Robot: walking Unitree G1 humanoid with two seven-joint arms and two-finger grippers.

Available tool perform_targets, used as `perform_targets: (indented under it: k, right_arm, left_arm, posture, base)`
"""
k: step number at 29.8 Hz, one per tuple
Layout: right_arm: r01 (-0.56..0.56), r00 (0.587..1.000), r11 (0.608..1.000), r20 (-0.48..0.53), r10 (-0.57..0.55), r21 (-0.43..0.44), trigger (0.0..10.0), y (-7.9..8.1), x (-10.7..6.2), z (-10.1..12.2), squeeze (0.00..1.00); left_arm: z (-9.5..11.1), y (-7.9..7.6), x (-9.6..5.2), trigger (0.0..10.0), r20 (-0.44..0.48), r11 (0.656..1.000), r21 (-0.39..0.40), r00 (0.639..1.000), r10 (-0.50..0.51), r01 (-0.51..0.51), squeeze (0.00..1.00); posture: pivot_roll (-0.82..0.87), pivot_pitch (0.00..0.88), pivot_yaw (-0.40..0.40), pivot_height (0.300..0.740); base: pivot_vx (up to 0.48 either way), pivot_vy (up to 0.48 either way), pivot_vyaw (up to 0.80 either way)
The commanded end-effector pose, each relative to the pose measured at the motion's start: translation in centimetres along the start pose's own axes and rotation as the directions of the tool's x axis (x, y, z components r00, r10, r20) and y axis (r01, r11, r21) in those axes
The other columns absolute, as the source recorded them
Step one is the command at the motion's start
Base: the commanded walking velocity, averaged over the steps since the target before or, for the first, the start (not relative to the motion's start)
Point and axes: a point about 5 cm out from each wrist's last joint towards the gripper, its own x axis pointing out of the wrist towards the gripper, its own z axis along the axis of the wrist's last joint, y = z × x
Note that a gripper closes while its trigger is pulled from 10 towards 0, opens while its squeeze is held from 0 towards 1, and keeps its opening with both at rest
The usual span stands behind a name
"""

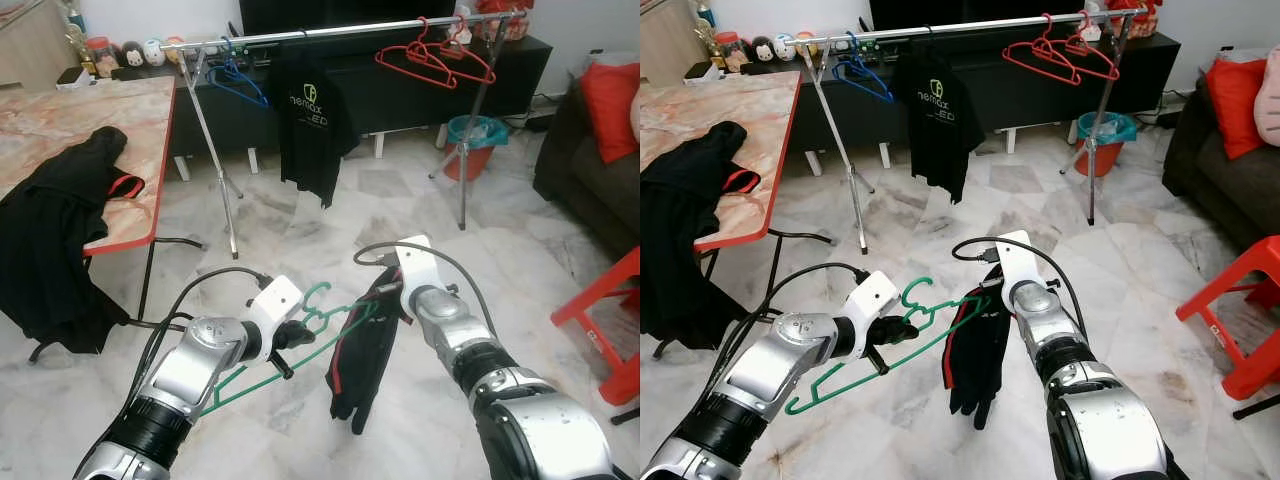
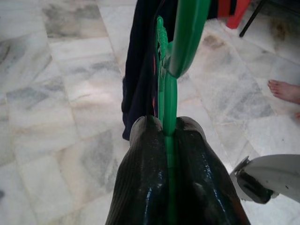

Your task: Hang hanger

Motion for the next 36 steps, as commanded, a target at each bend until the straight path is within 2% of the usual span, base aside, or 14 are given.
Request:
perform_targets:
  k: [1, 10, 16, 33, 36]
  right_arm:
    - [-0.012, 1.000, 1.000, 0.018, 0.012, -0.014, 10.0, 0.0, 0.0, 0.5, 0.00]
    - [-0.055, 0.998, 0.998, 0.020, 0.055, -0.024, 10.0, 0.2, -0.1, 0.4, 0.00]
    - [-0.064, 0.997, 0.998, 0.048, 0.065, -0.023, 10.0, -0.4, -0.2, 1.4, 0.00]
    - [-0.073, 0.996, 0.997, 0.050, 0.074, -0.019, 10.0, -0.5, -0.4, 1.3, 0.00]
    - [-0.074, 0.996, 0.997, 0.052, 0.075, -0.022, 10.0, -0.6, -0.5, 1.3, 0.00]
  left_arm:
    - [0.7, 0.0, -0.1, 10.0, 0.037, 1.000, 0.003, 0.999, -0.018, 0.018, 0.00]
    - [0.6, -1.6, -0.4, 10.0, 0.048, 0.989, 0.035, 0.988, -0.148, 0.146, 0.00]
    - [0.7, -1.8, -0.5, 10.0, 0.059, 0.985, 0.038, 0.984, -0.169, 0.167, 0.00]
    - [0.9, 0.6, 0.1, 10.0, 0.029, 0.998, -0.004, 0.998, 0.056, -0.056, 0.00]
    - [1.0, 0.5, 0.2, 10.0, 0.033, 0.999, -0.005, 0.998, 0.048, -0.048, 0.00]
  posture:
    - [0.04, 0.001, 0.013, 0.740]
    - [0.04, 0.006, 0.013, 0.740]
    - [0.04, 0.006, 0.013, 0.740]
    - [0.04, 0.008, 0.014, 0.740]
    - [0.04, 0.008, 0.013, 0.740]
  base:
    - [0.000, 0.000, 0.00]
    - [0.000, 0.000, 0.00]
    - [0.000, 0.000, 0.00]
    - [0.000, 0.000, 0.00]
    - [0.000, 0.000, 0.00]
